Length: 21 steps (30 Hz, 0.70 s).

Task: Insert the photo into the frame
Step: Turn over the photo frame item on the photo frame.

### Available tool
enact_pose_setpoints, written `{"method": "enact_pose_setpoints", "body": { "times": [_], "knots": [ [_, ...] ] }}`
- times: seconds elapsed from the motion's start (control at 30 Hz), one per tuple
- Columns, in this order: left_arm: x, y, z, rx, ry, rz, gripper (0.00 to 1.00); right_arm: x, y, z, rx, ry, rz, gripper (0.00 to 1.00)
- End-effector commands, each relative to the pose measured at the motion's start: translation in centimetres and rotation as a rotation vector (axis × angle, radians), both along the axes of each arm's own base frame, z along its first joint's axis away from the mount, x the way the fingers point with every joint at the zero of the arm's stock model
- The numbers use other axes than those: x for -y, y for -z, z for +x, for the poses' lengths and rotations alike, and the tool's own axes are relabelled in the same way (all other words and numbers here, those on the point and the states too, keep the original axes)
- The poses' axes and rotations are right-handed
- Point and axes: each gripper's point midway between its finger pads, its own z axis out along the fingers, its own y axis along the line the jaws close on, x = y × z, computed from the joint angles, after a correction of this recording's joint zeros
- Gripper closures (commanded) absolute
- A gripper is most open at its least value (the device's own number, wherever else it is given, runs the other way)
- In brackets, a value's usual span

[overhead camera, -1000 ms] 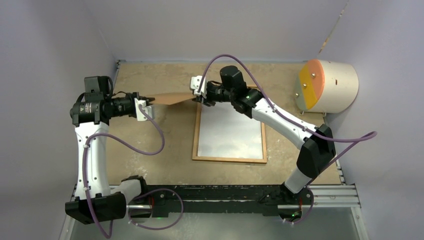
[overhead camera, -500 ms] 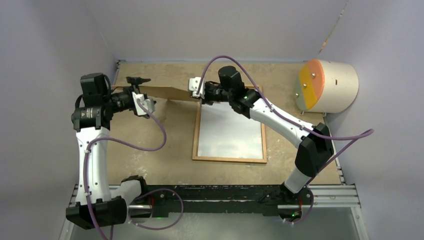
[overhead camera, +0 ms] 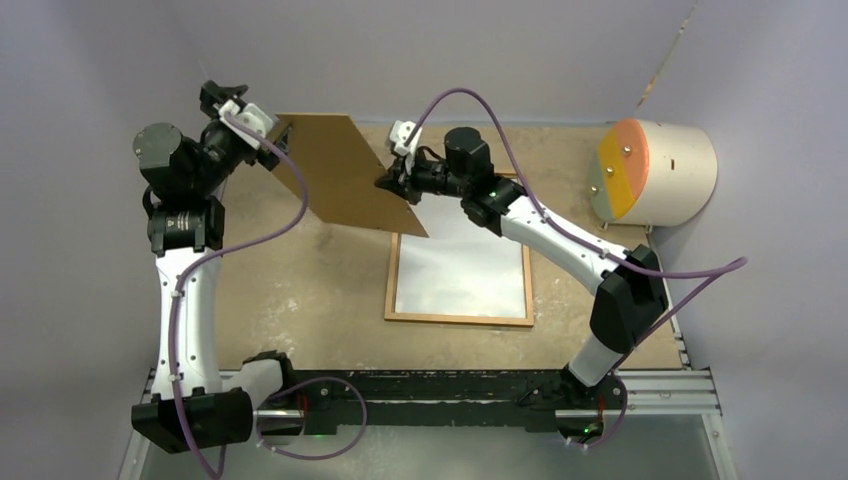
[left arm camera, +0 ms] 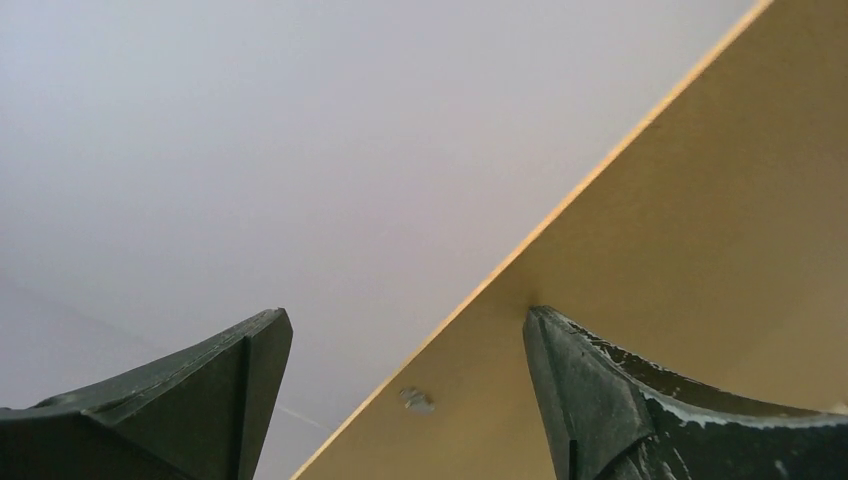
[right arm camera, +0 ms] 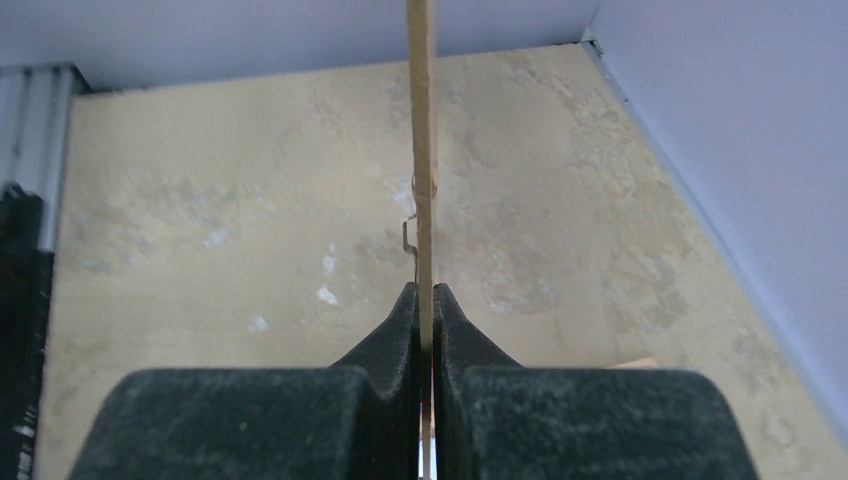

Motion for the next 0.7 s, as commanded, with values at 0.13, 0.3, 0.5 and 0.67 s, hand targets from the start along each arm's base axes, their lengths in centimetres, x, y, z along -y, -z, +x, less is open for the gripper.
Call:
{"method": "enact_pose_setpoints", "body": {
  "times": [0.13, 0.3, 0.5, 0.67],
  "knots": [
    [-3.8, -6.9, 0.3, 0.089, -0.234, -0.241, 0.08, 2.1, -6.4, 2.0, -0.383, 0.037, 0.354, 1.0],
    [-3.6, -7.2, -0.2, 0.073, -0.229, -0.256, 0.06, 3.8, -6.1, 3.4, -0.623, 0.023, 0.459, 1.0],
    [-5.4, -5.5, 0.8, 0.008, -0.333, -0.259, 0.05, 6.2, -4.4, 5.5, -0.89, 0.049, 0.535, 1.0],
    [-6.9, -1.5, 2.5, -0.101, -0.404, -0.229, 0.06, 8.5, -2.8, 6.3, -1.068, 0.092, 0.604, 1.0]
  ]
}}
